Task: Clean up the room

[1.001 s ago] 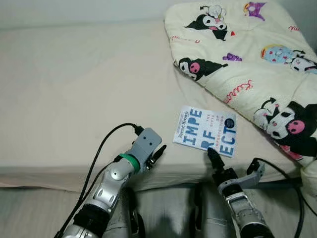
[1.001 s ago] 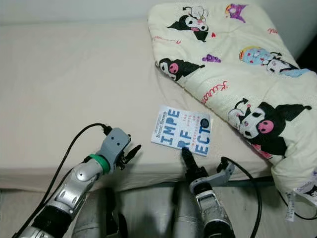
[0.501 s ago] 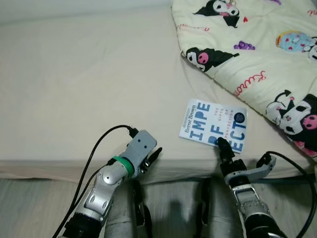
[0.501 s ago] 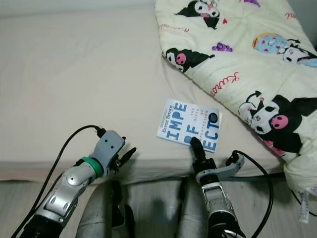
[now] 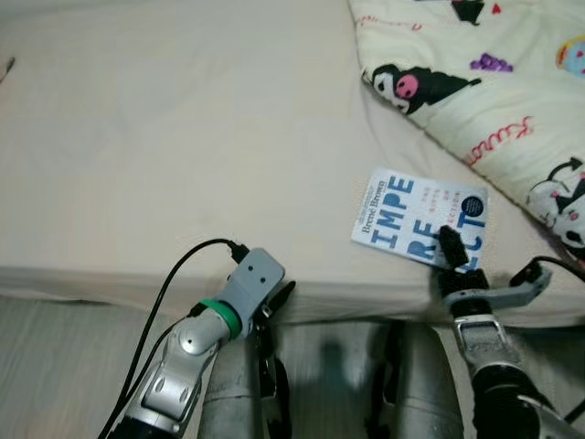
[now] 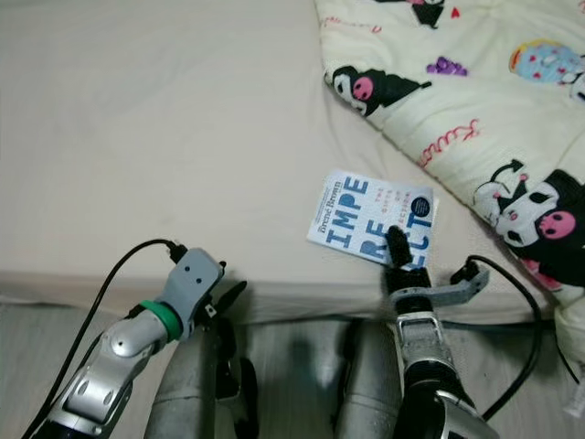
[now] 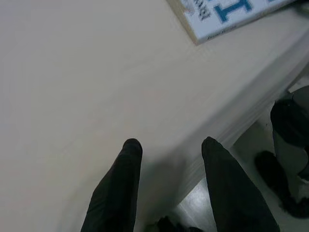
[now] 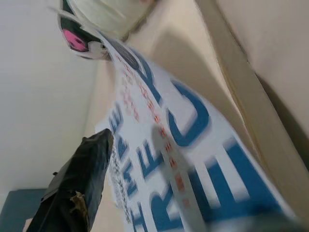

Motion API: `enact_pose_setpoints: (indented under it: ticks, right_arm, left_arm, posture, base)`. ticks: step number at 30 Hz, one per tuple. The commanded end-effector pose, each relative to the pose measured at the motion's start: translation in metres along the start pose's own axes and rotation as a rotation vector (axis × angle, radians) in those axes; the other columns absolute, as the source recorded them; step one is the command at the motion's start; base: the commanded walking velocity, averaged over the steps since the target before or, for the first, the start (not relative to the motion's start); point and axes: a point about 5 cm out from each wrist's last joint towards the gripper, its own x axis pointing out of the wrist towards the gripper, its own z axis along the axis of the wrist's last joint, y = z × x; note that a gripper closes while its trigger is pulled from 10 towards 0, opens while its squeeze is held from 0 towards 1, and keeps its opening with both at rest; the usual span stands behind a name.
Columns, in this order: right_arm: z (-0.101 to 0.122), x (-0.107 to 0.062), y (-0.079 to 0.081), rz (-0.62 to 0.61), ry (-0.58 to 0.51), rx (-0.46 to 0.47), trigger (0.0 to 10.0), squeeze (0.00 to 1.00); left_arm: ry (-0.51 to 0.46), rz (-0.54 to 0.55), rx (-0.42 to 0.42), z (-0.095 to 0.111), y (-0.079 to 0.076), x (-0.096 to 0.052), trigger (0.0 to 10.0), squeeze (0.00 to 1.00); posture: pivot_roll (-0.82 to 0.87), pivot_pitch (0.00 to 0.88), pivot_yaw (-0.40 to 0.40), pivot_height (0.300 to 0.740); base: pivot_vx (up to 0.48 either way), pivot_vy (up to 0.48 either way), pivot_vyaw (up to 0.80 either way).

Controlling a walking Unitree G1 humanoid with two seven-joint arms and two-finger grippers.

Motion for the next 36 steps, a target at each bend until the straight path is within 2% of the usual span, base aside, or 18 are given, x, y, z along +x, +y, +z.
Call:
enact_pose_setpoints:
  ticks: [1,2,3,4,7,8,16,19,24,29,32,33,36]
  right_arm:
    - [-0.005,0.0,0.0,0.003,0.021,0.01,8.7,0.0]
    - [-0.005,0.0,0.0,0.003,0.021,0.01,8.7,0.0]
    - [-0.004,0.003,0.003,0.021,0.015,0.014,4.6,0.0]
    - [-0.003,0.006,0.006,0.036,0.012,0.022,1.0,0.0]
    - [-0.003,0.008,0.008,0.045,0.009,0.028,1.0,0.0]
    - [-0.005,0.01,0.011,0.058,0.023,0.03,0.0,0.0]
    - [-0.011,0.012,0.015,0.102,0.072,0.056,0.0,0.0]
    - [-0.011,0.013,0.019,0.155,0.095,0.086,0.0,0.0]
    - [-0.008,0.017,0.029,0.256,0.101,0.108,0.0,0.0]
    - [-0.006,0.031,0.067,0.506,0.135,0.139,0.0,0.0]
    - [-0.007,0.032,0.074,0.545,0.15,0.135,0.0,0.0]
    - [-0.01,0.03,0.088,0.62,0.178,0.135,0.0,0.0]
    - [-0.011,0.026,0.097,0.66,0.19,0.145,0.0,0.0]
  left_arm:
    - [0.044,0.003,-0.007,-0.008,-0.001,-0.005,10.0,0.0]
    - [0.044,0.003,-0.007,-0.008,-0.001,-0.005,10.0,0.0]
    - [0.046,0.005,-0.008,-0.008,-0.002,-0.005,10.0,0.0]
    - [0.046,0.007,-0.01,-0.007,-0.002,-0.005,10.0,0.0]
    - [0.046,0.008,-0.011,-0.006,-0.002,-0.005,10.0,0.0]
    - [0.046,0.009,-0.012,-0.006,-0.002,-0.004,10.0,0.0]
    - [0.033,0.018,-0.015,-0.001,0.0,0.003,10.0,0.0]
    - [0.014,0.03,-0.02,0.004,0.001,0.013,10.0,0.0]
    - [-0.002,0.035,-0.023,0.008,0.001,0.021,10.0,0.0]
    - [-0.021,0.061,-0.019,0.013,0.005,0.032,10.0,0.0]
    - [-0.025,0.07,-0.02,0.013,0.007,0.033,10.0,0.0]
    - [-0.037,0.089,-0.024,0.016,0.009,0.036,10.0,0.0]
    - [-0.051,0.105,-0.029,0.019,0.012,0.038,10.0,0.0]
  posture:
    - [0.2,0.293,0.216,0.6]
    - [0.2,0.293,0.216,0.6]
    - [0.2,0.29,0.215,0.6]
    - [0.2,0.286,0.213,0.6]
    - [0.2,0.285,0.212,0.6]
    - [0.19,0.278,0.208,0.6]
    - [0.17,0.241,0.185,0.6]
    - [0.13,0.201,0.166,0.6]
    - [0.11,0.171,0.154,0.6]
    - [0.08,0.112,0.119,0.6]
    - [0.07,0.106,0.113,0.6]
    - [0.06,0.09,0.099,0.6]
    - [0.04,0.079,0.09,0.6]
  base:
    - [0.0,0.0,0.0]
    - [0.0,0.0,0.0]
    - [0.0,0.0,0.0]
    - [0.0,0.0,0.0]
    - [0.0,0.0,0.0]
    - [0.0,0.0,0.0]
    - [0.0,0.0,0.0]
    - [0.0,0.0,0.0]
    - [0.0,0.0,0.0]
    - [0.0,0.0,0.0]
    - [0.0,0.0,0.0]
    - [0.0,0.0,0.0]
    - [0.0,0.0,0.0]
